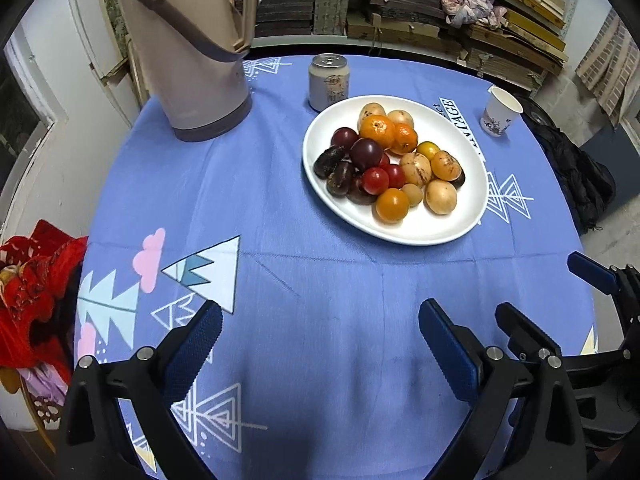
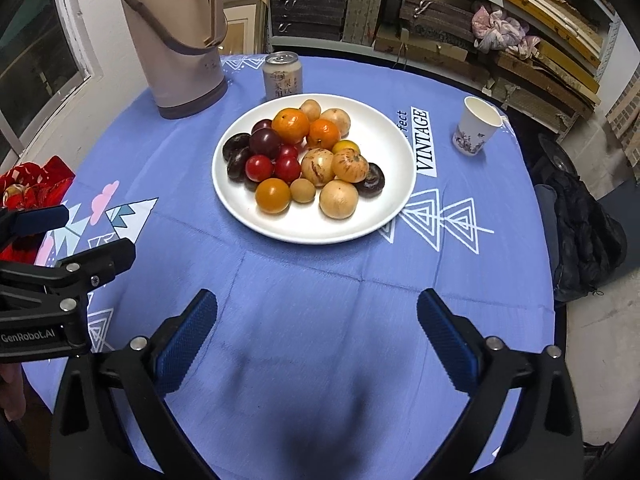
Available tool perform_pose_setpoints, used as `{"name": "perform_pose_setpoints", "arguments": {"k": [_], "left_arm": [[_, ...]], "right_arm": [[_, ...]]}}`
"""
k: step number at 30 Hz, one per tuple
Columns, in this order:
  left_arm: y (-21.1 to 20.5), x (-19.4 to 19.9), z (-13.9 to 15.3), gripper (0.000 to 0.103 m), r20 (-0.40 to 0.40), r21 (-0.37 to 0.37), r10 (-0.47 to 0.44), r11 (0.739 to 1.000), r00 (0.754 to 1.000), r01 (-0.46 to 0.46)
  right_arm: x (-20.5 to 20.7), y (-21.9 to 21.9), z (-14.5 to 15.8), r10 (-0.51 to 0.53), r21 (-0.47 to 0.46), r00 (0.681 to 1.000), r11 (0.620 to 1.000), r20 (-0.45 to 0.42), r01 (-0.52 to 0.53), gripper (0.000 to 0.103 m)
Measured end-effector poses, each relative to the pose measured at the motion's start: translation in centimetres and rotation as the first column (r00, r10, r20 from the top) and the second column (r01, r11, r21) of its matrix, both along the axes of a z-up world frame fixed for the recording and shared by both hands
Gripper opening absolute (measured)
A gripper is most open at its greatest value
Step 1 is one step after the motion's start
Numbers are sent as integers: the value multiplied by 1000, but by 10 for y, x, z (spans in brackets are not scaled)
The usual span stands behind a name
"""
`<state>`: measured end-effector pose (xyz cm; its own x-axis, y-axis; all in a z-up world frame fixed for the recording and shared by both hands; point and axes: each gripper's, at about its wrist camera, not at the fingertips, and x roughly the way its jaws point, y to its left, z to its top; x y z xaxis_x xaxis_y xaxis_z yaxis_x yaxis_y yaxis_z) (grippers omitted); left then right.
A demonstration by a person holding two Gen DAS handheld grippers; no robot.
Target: Organize fruits
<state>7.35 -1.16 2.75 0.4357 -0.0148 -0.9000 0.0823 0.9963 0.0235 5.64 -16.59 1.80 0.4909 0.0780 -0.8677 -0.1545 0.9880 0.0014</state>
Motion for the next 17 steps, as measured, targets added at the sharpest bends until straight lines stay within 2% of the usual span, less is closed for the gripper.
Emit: {"name": "perform_pose_setpoints", "arguments": {"k": [8,17], "left_arm": [[7,-19,10,99,40,19,0,1000,999,-1],[14,-33,6,99,15,49,-16,999,1000,16]], "right_arm": [[-16,8,7,-12,-3,1000,1000,10,12,98],[-33,15,0,-32,-16,999,999,-15,32,98]]}}
